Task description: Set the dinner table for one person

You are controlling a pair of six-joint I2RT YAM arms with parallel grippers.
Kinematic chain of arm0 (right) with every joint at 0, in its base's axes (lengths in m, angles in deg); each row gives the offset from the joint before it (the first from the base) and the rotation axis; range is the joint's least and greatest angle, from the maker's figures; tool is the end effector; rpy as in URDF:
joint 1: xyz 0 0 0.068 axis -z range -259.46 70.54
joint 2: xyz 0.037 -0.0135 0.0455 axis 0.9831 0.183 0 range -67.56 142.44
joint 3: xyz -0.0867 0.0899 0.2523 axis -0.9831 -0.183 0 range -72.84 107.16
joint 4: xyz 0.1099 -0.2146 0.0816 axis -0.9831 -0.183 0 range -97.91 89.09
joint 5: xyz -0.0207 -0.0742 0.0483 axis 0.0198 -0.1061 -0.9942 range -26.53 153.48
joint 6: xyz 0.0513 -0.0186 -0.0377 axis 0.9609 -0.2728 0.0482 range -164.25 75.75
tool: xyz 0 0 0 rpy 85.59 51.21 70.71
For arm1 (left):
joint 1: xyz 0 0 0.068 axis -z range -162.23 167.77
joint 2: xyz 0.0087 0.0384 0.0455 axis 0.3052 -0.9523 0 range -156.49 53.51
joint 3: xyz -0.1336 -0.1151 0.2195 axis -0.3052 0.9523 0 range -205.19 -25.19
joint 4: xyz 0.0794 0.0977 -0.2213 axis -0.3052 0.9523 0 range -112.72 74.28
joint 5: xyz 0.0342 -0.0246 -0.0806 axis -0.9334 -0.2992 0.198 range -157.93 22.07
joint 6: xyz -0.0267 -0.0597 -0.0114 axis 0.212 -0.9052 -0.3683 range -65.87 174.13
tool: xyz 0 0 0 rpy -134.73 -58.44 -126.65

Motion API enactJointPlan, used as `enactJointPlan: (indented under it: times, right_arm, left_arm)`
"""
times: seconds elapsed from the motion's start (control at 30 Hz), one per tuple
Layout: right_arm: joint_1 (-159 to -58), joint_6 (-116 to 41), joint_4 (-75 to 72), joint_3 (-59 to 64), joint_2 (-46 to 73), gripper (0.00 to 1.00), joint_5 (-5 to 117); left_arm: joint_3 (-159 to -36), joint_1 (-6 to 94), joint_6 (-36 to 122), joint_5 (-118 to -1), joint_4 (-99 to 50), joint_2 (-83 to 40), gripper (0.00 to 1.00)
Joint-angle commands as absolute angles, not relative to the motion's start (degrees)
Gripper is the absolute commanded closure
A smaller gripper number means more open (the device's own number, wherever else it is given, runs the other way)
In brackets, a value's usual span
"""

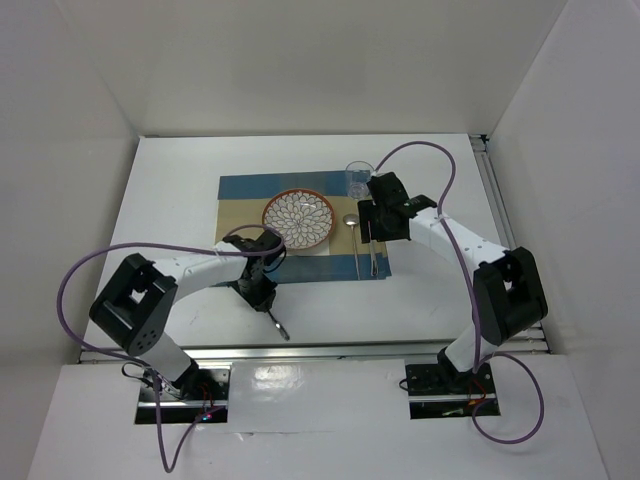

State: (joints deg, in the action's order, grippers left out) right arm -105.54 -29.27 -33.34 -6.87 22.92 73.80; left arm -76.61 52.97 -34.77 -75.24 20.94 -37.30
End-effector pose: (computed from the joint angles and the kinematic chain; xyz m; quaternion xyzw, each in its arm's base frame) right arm 0.3023 0.1375 0.2372 -0.0668 0.9528 0.0186 0.2956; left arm 0.2171 -0.1449 0.1568 -0.4534 0.8870 -0.0236 0.0846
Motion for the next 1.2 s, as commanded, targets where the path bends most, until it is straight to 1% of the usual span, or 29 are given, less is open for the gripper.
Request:
enactJointPlan:
  times: [0.0,0.13,0.4,0.47,0.5,0.53,0.7,0.73,0.83,0.87,0.93,0.97,1.07,1.17]
  right_arm:
    - [-106.4,-29.0,-33.6,-5.9,22.5,0.28,74.9]
    - [-107.0,-28.5,-33.6,-5.3,22.5,0.28,74.9]
    - [-107.0,-28.5,-34.1,-5.3,22.5,0.28,74.9]
    - [-107.0,-28.5,-34.1,-4.7,22.5,0.28,75.4]
    - [-107.5,-28.5,-34.1,-4.7,22.5,0.28,75.4]
    - [-107.5,-27.9,-34.7,-4.7,22.5,0.28,75.4]
    - [-107.5,-26.1,-36.1,-3.7,21.4,0.28,77.4]
    - [-107.5,-25.5,-36.9,-3.7,20.9,0.28,77.4]
    - [-107.5,-24.9,-39.0,-2.3,20.3,0.28,78.9]
    - [-107.5,-24.4,-39.8,-1.4,20.2,0.28,78.9]
    - [-107.0,-23.9,-41.1,-0.8,18.8,0.28,80.3]
    - [-107.0,-23.9,-41.1,-0.8,18.2,0.28,80.3]
    - [-106.4,-22.5,-41.8,-1.3,15.8,0.28,81.3]
    - [-105.1,-21.9,-42.3,-2.5,13.9,0.28,80.7]
  left_arm:
    - [-77.8,53.3,-36.5,-78.3,24.4,-35.6,0.79]
    - [-79.8,53.9,-37.0,-80.8,28.4,-34.2,1.0]
    - [-82.2,55.0,-37.4,-87.1,34.7,-25.9,1.0]
    - [-84.6,55.0,-33.8,-89.2,34.8,-25.9,1.0]
    - [-85.8,55.0,-32.4,-92.5,35.4,-25.9,1.0]
    - [-87.1,55.0,-27.6,-93.8,35.4,-25.9,1.0]
    - [-98.4,49.3,-14.1,-99.5,37.6,-34.2,1.0]
    - [-99.6,48.7,-8.2,-100.1,36.5,-35.3,1.0]
    - [-104.4,45.6,-1.4,-100.1,34.6,-40.9,1.0]
    - [-105.4,44.8,3.2,-100.1,34.6,-42.4,1.0]
    - [-108.8,43.1,6.4,-100.1,34.6,-45.4,1.0]
    - [-109.8,42.4,10.8,-99.3,33.5,-48.5,1.0]
    - [-115.6,41.8,15.6,-98.8,33.5,-55.2,1.0]
    - [-120.2,41.2,17.4,-98.8,34.1,-59.0,1.0]
